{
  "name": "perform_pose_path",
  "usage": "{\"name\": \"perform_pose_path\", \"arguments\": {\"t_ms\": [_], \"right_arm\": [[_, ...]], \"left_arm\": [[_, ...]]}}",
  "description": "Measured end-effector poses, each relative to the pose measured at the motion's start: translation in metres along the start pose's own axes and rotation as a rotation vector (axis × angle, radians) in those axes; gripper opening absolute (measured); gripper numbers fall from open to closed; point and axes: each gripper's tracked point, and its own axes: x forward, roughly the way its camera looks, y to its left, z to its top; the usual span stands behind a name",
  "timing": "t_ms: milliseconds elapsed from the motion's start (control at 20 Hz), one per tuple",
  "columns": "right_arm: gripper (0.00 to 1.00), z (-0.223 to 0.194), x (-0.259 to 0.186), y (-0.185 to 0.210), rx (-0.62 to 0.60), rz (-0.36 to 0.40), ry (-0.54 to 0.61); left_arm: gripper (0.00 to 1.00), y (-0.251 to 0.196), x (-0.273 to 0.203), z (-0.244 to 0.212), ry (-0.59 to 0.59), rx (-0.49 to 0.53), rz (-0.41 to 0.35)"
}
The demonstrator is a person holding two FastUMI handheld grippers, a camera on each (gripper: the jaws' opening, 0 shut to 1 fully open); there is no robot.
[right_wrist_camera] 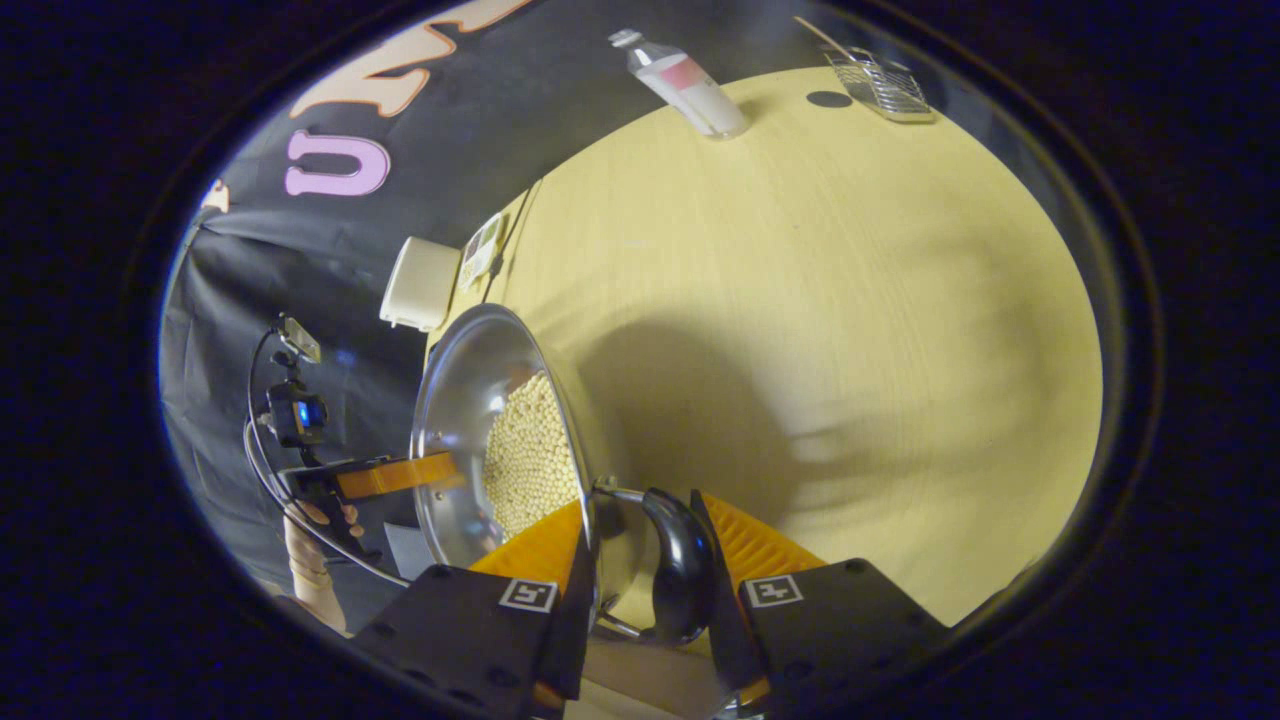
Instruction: First push the handle of the pot to place it horizontally, then grasp the pot with both hands and set it on the induction cooktop.
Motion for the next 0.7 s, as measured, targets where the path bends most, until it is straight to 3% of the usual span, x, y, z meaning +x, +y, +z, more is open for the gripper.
{"name": "perform_pose_path", "arguments": {"t_ms": [550,600,700], "right_arm": [[0.53,0.0022,0.0018,0.0006,-0.013,0.018,-0.028],[0.43,0.0043,0.0021,-0.0006,-0.016,0.019,-0.033],[0.43,0.0061,0.0019,-0.0012,-0.026,0.018,-0.054]], "left_arm": [[0.59,0.0004,0.0026,-0.0035,-0.061,0.007,0.008],[0.57,0.0045,-0.0028,0.0001,-0.069,0.012,0.009],[0.57,0.0038,-0.0026,0.0009,-0.084,0.020,0.008]]}}
